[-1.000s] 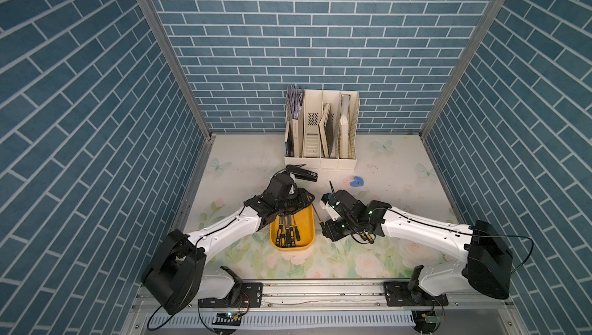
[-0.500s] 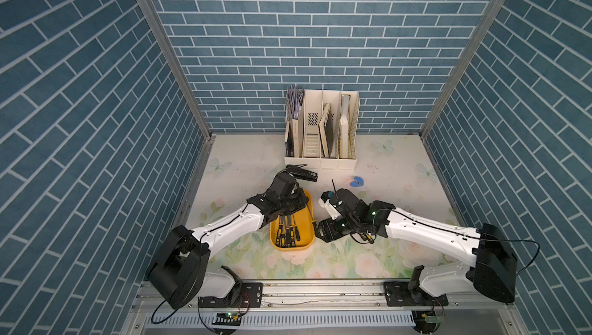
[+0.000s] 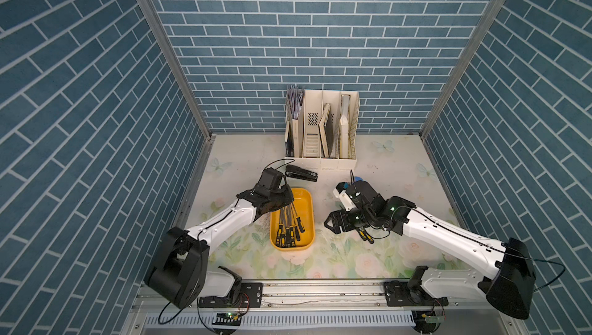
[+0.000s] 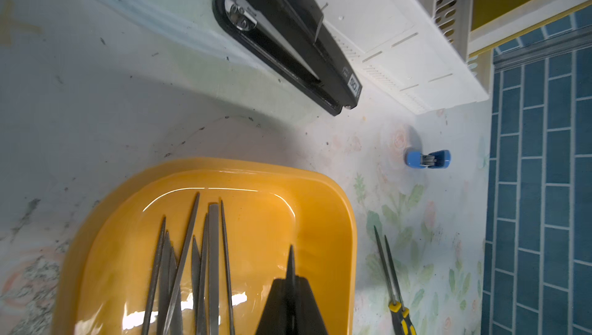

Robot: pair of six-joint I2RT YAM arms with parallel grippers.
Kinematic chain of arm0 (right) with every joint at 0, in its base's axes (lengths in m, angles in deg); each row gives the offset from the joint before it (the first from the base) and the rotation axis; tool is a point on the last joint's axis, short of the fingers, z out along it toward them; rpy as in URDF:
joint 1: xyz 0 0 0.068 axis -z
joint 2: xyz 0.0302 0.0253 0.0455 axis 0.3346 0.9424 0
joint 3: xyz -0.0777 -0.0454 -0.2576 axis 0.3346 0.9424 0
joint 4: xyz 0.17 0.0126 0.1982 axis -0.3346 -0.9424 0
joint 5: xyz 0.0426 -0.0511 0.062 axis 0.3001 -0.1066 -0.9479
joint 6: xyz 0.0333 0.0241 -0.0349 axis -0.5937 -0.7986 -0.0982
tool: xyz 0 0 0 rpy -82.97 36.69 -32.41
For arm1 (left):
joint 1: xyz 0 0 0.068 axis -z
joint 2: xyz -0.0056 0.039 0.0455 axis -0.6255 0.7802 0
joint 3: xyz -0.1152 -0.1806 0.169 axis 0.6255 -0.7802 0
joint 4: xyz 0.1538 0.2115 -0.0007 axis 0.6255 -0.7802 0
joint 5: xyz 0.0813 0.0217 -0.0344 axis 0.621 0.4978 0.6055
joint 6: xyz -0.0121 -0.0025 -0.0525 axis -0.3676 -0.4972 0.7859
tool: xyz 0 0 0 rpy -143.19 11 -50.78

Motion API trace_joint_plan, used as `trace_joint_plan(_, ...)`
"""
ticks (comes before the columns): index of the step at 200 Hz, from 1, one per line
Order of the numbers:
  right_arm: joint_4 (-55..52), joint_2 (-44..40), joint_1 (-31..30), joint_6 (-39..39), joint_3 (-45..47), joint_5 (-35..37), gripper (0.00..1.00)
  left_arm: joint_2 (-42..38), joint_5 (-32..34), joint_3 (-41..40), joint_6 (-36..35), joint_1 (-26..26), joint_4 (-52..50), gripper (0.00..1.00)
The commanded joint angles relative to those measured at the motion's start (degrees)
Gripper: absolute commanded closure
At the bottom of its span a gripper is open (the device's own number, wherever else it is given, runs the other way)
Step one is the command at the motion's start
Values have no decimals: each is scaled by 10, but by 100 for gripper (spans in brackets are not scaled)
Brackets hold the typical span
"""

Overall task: Put the file tool into the storage box
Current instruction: Place the file tool in the storage box.

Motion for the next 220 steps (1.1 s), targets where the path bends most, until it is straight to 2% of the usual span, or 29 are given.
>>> trace_joint_plan(1, -15, -6, 1, 20, 24, 3, 15, 29, -2, 16, -20, 10, 13, 100)
trace_joint_plan(104, -13, 3, 39, 37, 77, 18, 14, 114, 24, 0, -29, 43, 28, 100)
trace_joint_plan(129, -23, 10, 51, 42, 94, 37, 14, 113, 36, -3, -26, 44, 18, 95)
trace_joint_plan(163, -69, 44, 55, 51, 98, 103, 17, 106, 46, -5, -29, 45, 5, 86)
trace_joint_plan(184, -72, 65, 56, 61, 102, 126, 18, 97, 46, -8, -31, 45, 2, 70)
trace_joint_plan(220, -53, 95, 56, 72, 95, 128, 20, 82, 47, -7, -32, 45, -11, 65)
